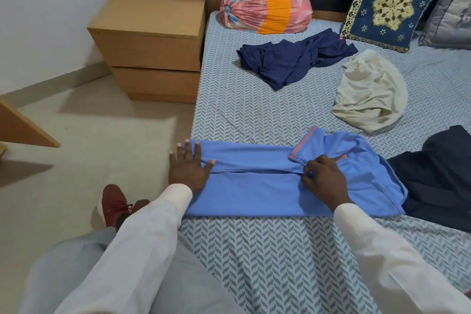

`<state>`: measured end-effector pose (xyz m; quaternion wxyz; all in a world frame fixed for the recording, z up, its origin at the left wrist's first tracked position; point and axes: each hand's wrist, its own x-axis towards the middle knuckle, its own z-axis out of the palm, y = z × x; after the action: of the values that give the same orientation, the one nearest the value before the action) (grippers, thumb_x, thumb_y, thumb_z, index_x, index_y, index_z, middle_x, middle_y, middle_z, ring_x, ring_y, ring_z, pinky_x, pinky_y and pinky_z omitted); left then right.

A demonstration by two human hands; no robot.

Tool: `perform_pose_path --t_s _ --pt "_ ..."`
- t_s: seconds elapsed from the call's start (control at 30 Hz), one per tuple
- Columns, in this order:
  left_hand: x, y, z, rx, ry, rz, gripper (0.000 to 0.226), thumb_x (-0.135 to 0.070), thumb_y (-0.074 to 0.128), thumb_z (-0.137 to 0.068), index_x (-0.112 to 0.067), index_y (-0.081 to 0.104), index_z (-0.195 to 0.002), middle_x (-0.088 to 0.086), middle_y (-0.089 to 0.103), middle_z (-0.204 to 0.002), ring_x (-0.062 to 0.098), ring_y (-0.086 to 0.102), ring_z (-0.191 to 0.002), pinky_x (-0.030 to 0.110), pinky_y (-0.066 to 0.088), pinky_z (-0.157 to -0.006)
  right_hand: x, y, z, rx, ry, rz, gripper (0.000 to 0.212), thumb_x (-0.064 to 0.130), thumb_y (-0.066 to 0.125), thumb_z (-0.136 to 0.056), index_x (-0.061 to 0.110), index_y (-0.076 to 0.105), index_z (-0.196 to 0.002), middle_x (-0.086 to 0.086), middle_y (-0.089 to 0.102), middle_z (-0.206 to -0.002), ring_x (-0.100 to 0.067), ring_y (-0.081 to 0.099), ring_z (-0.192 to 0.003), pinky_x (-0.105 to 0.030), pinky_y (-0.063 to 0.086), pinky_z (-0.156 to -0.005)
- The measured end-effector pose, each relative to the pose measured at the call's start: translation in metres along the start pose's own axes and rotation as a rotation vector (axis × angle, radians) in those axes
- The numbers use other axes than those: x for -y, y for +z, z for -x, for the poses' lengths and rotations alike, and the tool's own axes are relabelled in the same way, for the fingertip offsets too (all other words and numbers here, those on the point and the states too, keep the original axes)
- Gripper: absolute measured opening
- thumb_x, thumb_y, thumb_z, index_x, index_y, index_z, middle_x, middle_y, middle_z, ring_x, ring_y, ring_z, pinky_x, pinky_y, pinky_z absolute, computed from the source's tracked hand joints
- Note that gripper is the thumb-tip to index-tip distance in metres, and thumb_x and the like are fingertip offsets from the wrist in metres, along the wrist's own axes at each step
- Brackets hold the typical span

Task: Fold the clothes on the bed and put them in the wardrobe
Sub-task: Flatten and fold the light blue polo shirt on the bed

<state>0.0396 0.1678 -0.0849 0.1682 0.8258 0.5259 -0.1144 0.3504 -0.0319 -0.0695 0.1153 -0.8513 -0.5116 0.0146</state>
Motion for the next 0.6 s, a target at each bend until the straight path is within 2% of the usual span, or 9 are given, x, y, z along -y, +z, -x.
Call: perform_pose_path --t_s 0.1,0.2,0.27,0.33,0.43,0.47,0.53,0.6 --pt "0.007 -0.01 -0.007 -0.139 -0.101 -0.109 0.079 -0.06 0.015 -0.098 -0.01 -0.003 -0.156 0.015 -0.005 -0.163 0.033 -0.008 -0.15 0.052 -0.005 -0.119 0.004 -0.001 -0.004 -0.015 0.042 -0.027 0.017 0.031 0.079 -0.07 0.019 0.066 -0.07 -0.003 0.053 -0.082 -0.033 0.056 -0.081 -0.035 0.044 -0.061" --pt "-0.019 -0.011 -0.009 -0.352 0.097 -0.091 0.073 -0.044 0.033 -0.101 -0.001 0.008 -0.154 0.022 0.004 -0.161 0.038 0.001 -0.149 0.053 0.0 -0.12 0.006 0.001 -0.01 -0.091 -0.016 -0.01 0.032 0.048 0.066 -0.075 0.018 0.056 -0.068 -0.006 0.052 -0.078 -0.033 0.054 -0.074 -0.041 0.047 -0.064" --pt "-0.044 -0.003 -0.001 -0.351 0.265 -0.083 0.069 -0.039 0.037 -0.099 0.001 0.021 -0.152 0.025 0.016 -0.158 0.041 0.014 -0.147 0.054 0.015 -0.119 0.011 0.004 -0.015 -0.105 -0.026 0.052 0.035 0.048 0.062 -0.072 0.015 0.05 -0.075 -0.009 0.05 -0.077 -0.034 0.053 -0.072 -0.042 0.045 -0.062" --pt "-0.06 0.013 0.014 -0.29 0.328 -0.053 0.07 -0.044 0.028 -0.095 0.001 0.028 -0.15 0.023 0.023 -0.157 0.041 0.022 -0.145 0.053 0.024 -0.117 0.017 0.006 -0.021 -0.076 0.006 0.107 0.035 0.04 0.066 -0.067 0.013 0.052 -0.085 -0.011 0.052 -0.081 -0.035 0.054 -0.075 -0.042 0.043 -0.06" --pt "-0.054 0.033 0.028 -0.131 0.21 -0.045 0.075 -0.056 0.017 -0.101 -0.008 0.002 -0.156 0.016 -0.005 -0.162 0.034 -0.003 -0.15 0.045 0.002 -0.122 0.024 0.01 -0.025 -0.006 0.052 0.147 0.039 0.033 0.07 -0.067 0.013 0.054 -0.096 -0.012 0.055 -0.086 -0.037 0.057 -0.082 -0.042 0.045 -0.063" --pt "-0.05 0.033 0.029 -0.151 0.154 -0.023 0.074 -0.056 0.019 -0.102 -0.008 0.003 -0.156 0.017 -0.005 -0.162 0.034 -0.004 -0.15 0.045 0.001 -0.121 0.025 0.012 -0.026 0.007 0.066 0.147 0.039 0.032 0.07 -0.068 0.012 0.054 -0.098 -0.013 0.057 -0.087 -0.037 0.058 -0.083 -0.042 0.045 -0.064" --pt "-0.046 0.026 0.028 -0.244 0.03 0.032 0.068 -0.049 0.023 -0.103 -0.003 0.019 -0.154 0.026 0.012 -0.159 0.039 0.01 -0.148 0.047 0.011 -0.121 0.028 0.014 -0.027 0.024 0.1 0.135 0.041 0.032 0.07 -0.071 0.011 0.054 -0.102 -0.014 0.059 -0.091 -0.037 0.06 -0.087 -0.041 0.045 -0.065" --pt "-0.044 0.016 0.023 -0.265 -0.05 0.018 0.062 -0.039 0.027 -0.104 0.002 0.024 -0.151 0.029 0.019 -0.156 0.04 0.016 -0.147 0.047 0.018 -0.119 0.029 0.014 -0.03 0.04 0.125 0.121 0.043 0.036 0.068 -0.076 0.011 0.052 -0.106 -0.015 0.061 -0.095 -0.037 0.061 -0.092 -0.041 0.044 -0.067"
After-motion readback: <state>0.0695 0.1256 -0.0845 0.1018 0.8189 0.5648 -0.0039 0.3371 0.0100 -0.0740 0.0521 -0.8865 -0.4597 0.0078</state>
